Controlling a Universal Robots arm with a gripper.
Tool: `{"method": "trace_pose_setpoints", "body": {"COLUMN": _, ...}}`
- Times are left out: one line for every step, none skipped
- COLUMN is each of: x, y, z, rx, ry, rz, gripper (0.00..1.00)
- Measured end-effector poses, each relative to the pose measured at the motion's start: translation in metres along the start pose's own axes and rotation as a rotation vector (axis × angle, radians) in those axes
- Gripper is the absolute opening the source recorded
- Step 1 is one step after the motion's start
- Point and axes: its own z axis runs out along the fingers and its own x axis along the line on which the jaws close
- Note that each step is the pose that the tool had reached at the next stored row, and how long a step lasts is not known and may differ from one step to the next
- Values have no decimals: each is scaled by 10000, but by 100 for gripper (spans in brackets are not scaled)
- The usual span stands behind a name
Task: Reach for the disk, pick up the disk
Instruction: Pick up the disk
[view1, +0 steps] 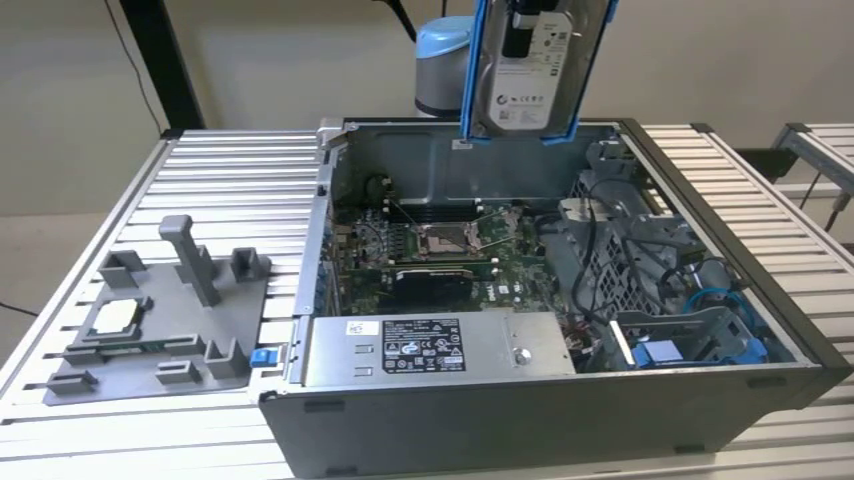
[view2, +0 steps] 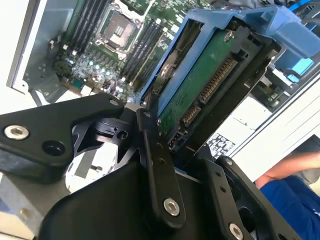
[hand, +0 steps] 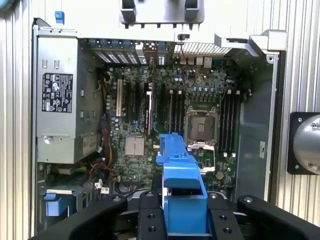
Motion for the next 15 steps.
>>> {"method": "trace_pose_setpoints", "body": {"x": 30, "y": -2, "z": 0, "rx": -1, "ry": 1, "rz": 0, "gripper": 0}}
{"method": "trace_pose_setpoints", "body": {"x": 59, "y": -4, "z": 0, "rx": 0, "ry": 0, "rz": 0, "gripper": 0}}
{"method": "trace_pose_setpoints", "body": {"x": 85, "y": -8, "z": 0, "rx": 0, "ry": 0, "rz": 0, "gripper": 0}}
{"method": "trace_pose_setpoints", "body": {"x": 114, "y": -14, "z": 0, "rx": -1, "ry": 1, "rz": 0, "gripper": 0}}
{"method": "trace_pose_setpoints", "body": {"x": 141, "y": -21, "z": 0, "rx": -1, "ry": 1, "rz": 0, "gripper": 0}}
{"method": "trace_pose_setpoints", "body": {"x": 169, "y": -28, "z": 0, "rx": 0, "ry": 0, "rz": 0, "gripper": 0}}
{"method": "trace_pose_setpoints", "body": {"x": 198, "y": -34, "z": 0, "rx": -1, "ry": 1, "rz": 0, "gripper": 0}}
{"method": "trace_pose_setpoints", "body": {"x": 225, "y": -37, "z": 1, "rx": 0, "ry": -1, "rz": 0, "gripper": 0}}
{"method": "trace_pose_setpoints", "body": {"x": 247, "y": -38, "z": 1, "rx": 0, "ry": 0, "rz": 1, "gripper": 0}}
{"method": "trace_pose_setpoints", "body": {"x": 271, "y": -39, "z": 1, "rx": -1, "ry": 1, "rz": 2, "gripper": 0}}
{"method": "trace_pose_setpoints", "body": {"x": 294, "y": -40, "z": 2, "rx": 0, "ry": 0, "rz": 3, "gripper": 0}}
{"method": "trace_pose_setpoints", "body": {"x": 323, "y": -41, "z": 2, "rx": -1, "ry": 1, "rz": 4, "gripper": 0}}
{"method": "trace_pose_setpoints", "body": {"x": 354, "y": -43, "z": 2, "rx": 0, "ry": 1, "rz": 3, "gripper": 0}}
{"method": "trace_pose_setpoints", "body": {"x": 385, "y": -46, "z": 3, "rx": 0, "ry": -1, "rz": 3, "gripper": 0}}
{"method": "trace_pose_setpoints", "body": {"x": 414, "y": -48, "z": 2, "rx": -1, "ry": 1, "rz": 3, "gripper": 0}}
